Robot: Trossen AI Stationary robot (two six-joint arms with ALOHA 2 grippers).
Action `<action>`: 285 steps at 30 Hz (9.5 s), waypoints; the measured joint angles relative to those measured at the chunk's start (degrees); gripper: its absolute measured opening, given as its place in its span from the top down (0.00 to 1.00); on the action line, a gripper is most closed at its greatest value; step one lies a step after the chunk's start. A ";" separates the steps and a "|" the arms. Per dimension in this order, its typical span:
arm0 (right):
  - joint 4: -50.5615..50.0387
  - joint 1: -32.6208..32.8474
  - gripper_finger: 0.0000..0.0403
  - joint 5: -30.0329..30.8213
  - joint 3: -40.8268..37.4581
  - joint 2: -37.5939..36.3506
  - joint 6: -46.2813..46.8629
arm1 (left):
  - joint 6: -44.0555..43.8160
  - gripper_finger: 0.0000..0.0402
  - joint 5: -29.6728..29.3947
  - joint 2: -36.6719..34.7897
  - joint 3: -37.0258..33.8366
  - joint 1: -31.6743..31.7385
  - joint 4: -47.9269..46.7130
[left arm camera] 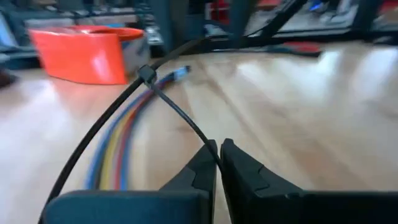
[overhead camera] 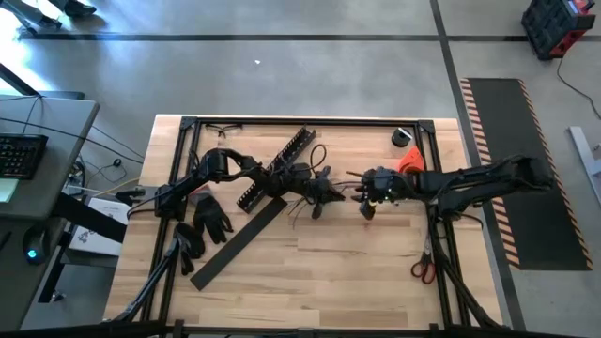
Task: Ziptie cables
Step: Wrap the cables together using the black zip tie
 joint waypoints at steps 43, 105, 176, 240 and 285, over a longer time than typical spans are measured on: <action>33.08 -11.70 0.93 -17.85 -12.92 5.52 23.54 | 10.06 1.00 -10.45 -0.11 0.09 -2.30 -1.60; 8.94 3.64 1.00 11.33 -3.45 8.40 7.03 | -1.75 0.74 -4.96 -10.02 1.68 -1.77 -17.77; 4.92 6.49 0.58 12.51 -3.54 6.56 -9.99 | 18.63 1.00 3.06 -10.69 10.03 2.93 -36.60; 12.64 7.94 0.60 17.88 -4.40 6.62 -16.03 | 18.67 1.00 7.52 -10.82 9.99 3.47 -37.51; -22.78 20.40 0.98 16.30 1.12 0.13 6.71 | 20.64 1.00 6.44 -10.88 9.99 4.44 -40.26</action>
